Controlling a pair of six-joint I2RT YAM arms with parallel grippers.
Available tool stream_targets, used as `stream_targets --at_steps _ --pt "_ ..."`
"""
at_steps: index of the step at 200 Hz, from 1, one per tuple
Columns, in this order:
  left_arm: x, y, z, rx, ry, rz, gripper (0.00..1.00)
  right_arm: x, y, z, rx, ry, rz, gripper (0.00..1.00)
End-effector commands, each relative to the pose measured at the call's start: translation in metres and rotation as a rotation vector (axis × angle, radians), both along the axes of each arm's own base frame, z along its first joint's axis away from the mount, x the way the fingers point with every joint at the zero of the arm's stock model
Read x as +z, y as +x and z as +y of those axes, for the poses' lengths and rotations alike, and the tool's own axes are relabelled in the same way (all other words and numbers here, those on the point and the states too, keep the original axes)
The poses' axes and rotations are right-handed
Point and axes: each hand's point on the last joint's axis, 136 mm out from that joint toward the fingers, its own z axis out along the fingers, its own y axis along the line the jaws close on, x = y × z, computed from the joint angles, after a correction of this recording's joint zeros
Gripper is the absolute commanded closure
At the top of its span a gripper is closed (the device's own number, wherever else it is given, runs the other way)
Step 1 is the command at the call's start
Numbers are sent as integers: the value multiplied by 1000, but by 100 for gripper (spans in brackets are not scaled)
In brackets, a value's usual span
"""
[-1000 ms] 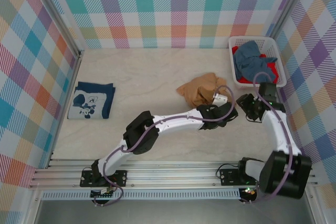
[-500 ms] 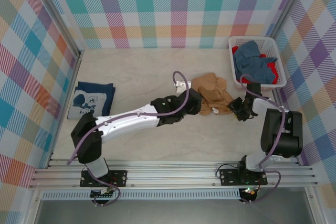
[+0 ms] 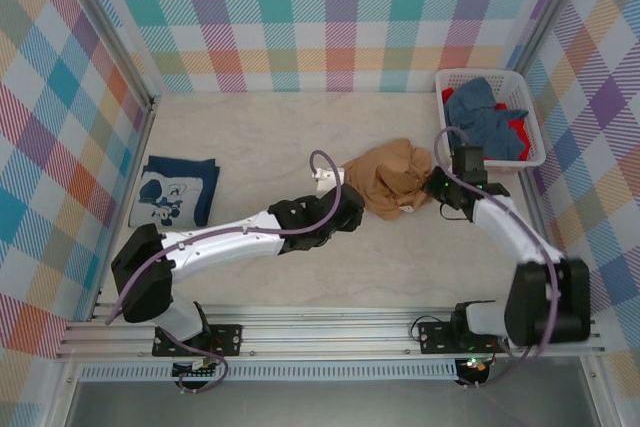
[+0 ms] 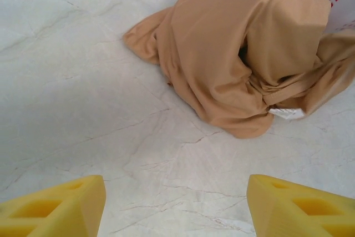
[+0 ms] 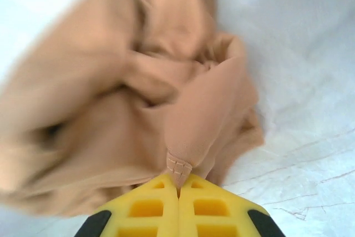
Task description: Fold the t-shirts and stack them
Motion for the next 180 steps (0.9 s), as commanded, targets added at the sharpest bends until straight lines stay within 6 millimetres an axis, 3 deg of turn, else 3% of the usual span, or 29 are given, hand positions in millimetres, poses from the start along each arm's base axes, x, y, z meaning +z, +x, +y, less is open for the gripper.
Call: stream_targets --at_steps 1,19,32,60,83,111,125,154,180 --pt "19 -3 11 19 -38 -33 33 64 -13 -2 35 -74 -157 100" --pt "32 -9 -1 -62 -81 -43 32 113 -27 8 102 -64 -275 100" --pt "45 -16 -19 -152 -120 -64 26 142 -35 18 167 -41 -328 100" --pt "83 -33 -61 -297 -159 -170 21 179 -48 48 326 70 -335 100" --pt "86 -40 -85 -309 -132 -207 18 191 -53 69 396 197 -283 100" --pt "78 -45 -99 -274 -87 -243 13 175 -55 91 443 277 -149 100" --pt "78 -42 -90 -204 -54 -269 16 169 -57 112 498 294 -128 100" --pt "85 -38 -29 -2 -61 -322 24 158 -44 150 575 277 -129 100" --pt "64 -37 1 -6 -43 -244 22 140 -21 190 649 307 -98 100"
